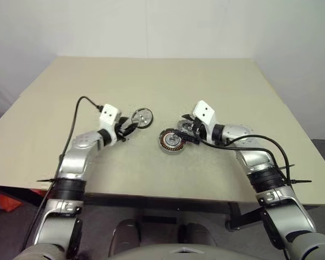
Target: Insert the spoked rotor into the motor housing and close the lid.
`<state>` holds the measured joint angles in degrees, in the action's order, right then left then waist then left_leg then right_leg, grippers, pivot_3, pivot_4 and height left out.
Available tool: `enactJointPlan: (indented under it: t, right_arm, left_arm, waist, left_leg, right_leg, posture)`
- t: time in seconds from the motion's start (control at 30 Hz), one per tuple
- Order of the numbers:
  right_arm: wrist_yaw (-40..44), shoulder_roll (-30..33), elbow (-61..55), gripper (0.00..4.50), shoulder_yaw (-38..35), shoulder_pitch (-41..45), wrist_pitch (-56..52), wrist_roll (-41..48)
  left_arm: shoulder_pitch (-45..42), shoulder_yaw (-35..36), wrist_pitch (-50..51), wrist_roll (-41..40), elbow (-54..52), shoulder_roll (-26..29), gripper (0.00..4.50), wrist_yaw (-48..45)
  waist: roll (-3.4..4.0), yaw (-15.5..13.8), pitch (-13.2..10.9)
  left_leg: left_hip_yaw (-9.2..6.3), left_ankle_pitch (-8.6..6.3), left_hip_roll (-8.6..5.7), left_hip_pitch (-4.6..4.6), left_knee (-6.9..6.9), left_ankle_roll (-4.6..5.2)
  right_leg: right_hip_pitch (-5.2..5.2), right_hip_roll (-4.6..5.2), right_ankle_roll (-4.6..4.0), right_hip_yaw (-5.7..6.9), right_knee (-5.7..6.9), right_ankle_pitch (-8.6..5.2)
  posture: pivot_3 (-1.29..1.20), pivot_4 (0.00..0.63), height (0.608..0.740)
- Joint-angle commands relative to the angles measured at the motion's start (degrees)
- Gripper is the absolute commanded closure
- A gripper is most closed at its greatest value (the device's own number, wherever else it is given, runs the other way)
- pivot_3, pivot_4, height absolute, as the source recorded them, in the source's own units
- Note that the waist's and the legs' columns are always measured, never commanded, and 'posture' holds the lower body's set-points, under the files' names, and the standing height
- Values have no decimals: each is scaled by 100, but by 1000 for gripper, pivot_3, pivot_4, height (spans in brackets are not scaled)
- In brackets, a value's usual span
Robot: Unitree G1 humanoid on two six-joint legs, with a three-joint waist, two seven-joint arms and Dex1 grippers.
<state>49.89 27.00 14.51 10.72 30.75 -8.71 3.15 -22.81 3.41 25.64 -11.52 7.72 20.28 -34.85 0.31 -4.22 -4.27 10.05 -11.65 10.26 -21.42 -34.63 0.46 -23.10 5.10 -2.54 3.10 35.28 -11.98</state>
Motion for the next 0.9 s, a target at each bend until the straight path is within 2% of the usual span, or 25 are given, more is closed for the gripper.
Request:
enactJointPlan:
  t: [0.03, 0.27, 0.43, 0.47, 0.9]
  right_arm:
    - [25, 46, -286, 1657, -43, 92, 33, -7]
    - [161, 11, -147, 4192, 17, 157, 74, -47]
    - [144, -100, 101, 4192, 61, 184, 114, -91]
    - [173, -115, 140, 4355, 83, 177, 118, -93]
    - [142, -209, 367, 4355, 149, 185, 135, -251]
  left_arm:
    - [137, 162, 64, -153, -493, 46, 1890, 131]
    - [344, 148, 192, -206, -743, -141, 1890, 420]
    - [349, 135, 189, -197, -740, -162, 1890, 498]
    - [346, 142, 184, -197, -732, -158, 1890, 515]
    - [381, 174, 165, -223, -769, -109, 1890, 638]
  waist:
    - [0, -4, 0]
    - [0, 2, 0]
    - [-1, 13, 0]
    - [-1, 14, 0]
    - [-1, 15, 0]
  left_leg:
    - [0, 0, 0, 1, 0, 0]
    - [0, 1, 1, 3, 0, -2]
    - [0, 1, 2, 3, 0, -2]
    - [0, 1, 2, 3, 0, -2]
    - [0, 1, 2, 3, 0, -2]
  right_leg:
    - [0, 0, 0, 0, 0, 0]
    - [1, -1, 0, 0, 0, 0]
    - [1, -2, 0, 0, 0, 0]
    - [1, -3, 0, 0, 0, 0]
    - [1, -3, 0, 0, 1, 0]
  posture:
    - [0, 0, 740]
    - [0, 0, 740]
    - [0, 0, 740]
    - [0, 0, 740]
    - [0, 0, 740]
